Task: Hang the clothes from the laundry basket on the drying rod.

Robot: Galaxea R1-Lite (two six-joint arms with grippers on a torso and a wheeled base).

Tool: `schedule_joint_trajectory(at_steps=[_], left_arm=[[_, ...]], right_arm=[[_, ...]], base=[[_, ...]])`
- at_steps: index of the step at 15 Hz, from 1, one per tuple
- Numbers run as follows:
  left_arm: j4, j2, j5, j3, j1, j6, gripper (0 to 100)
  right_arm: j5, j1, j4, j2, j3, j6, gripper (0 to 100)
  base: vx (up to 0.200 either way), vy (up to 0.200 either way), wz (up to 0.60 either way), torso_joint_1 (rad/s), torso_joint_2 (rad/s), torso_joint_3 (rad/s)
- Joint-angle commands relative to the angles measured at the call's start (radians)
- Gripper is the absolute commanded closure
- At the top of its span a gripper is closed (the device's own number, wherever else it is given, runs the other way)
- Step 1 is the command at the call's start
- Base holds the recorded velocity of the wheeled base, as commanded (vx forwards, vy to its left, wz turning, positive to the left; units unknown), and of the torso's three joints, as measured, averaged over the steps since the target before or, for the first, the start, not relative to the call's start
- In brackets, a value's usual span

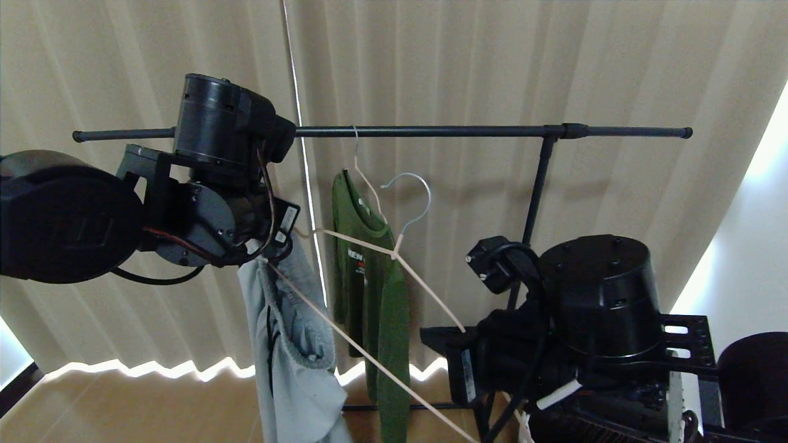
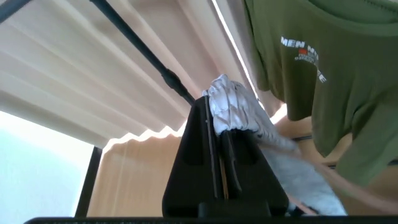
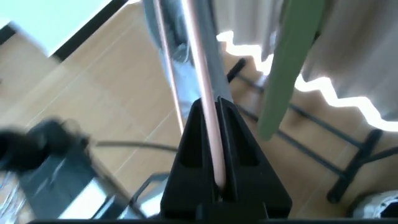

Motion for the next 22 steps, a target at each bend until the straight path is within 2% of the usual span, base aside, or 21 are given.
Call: schedule_joint_trajectory(at_steps=[1, 2, 5, 8, 10, 13, 15, 17, 22], left_arm=[[0.023, -0.026, 0.009, 0.000, 0.000, 0.001, 100], [0.032, -0.041, 0.013, 0.008, -0.005, -0.002, 100], [0.041, -0.067, 0.013, 0.020, -0.035, -0.009, 100], [0.065, -0.078, 0.013, 0.022, -0.095, -0.059, 100], [0.067, -0.078, 0.015, 0.009, -0.084, -0.059, 100], [0.070, -0.078, 0.027, -0.018, -0.014, -0.053, 100], [0.092, -0.101, 0.027, -0.009, 0.003, -0.047, 100], [0.151, -0.123, 0.027, -0.009, -0.006, -0.048, 100], [0.202, -0.135, 0.027, -0.004, -0.078, -0.067, 100]], right_arm=[[-0.060, 0.000, -0.008, 0.076, -0.054, 0.019, 100], [-0.078, -0.005, -0.011, 0.102, -0.085, 0.046, 100], [-0.080, -0.008, -0.012, 0.116, -0.120, 0.056, 100], [-0.090, -0.008, -0.012, 0.141, -0.159, 0.056, 100], [-0.098, -0.006, 0.000, 0.139, -0.148, 0.053, 100], [-0.123, -0.008, 0.009, 0.127, -0.123, 0.048, 100], [-0.199, -0.034, 0.037, 0.139, -0.137, 0.040, 100], [-0.218, -0.048, 0.030, 0.156, -0.165, 0.042, 100], [-0.259, -0.063, 0.021, 0.205, -0.246, 0.046, 100]], base=[[0.000, 0.000, 0.00, 0.000, 0.00, 0.000], [0.000, 0.000, 0.00, 0.000, 0.00, 0.000], [0.000, 0.000, 0.00, 0.000, 0.00, 0.000], [0.000, 0.000, 0.00, 0.000, 0.00, 0.000], [0.000, 0.000, 0.00, 0.000, 0.00, 0.000], [0.000, 0.000, 0.00, 0.000, 0.00, 0.000], [0.000, 0.000, 0.00, 0.000, 0.00, 0.000], [0.000, 0.000, 0.00, 0.000, 0.00, 0.000], [0.000, 0.000, 0.00, 0.000, 0.00, 0.000]])
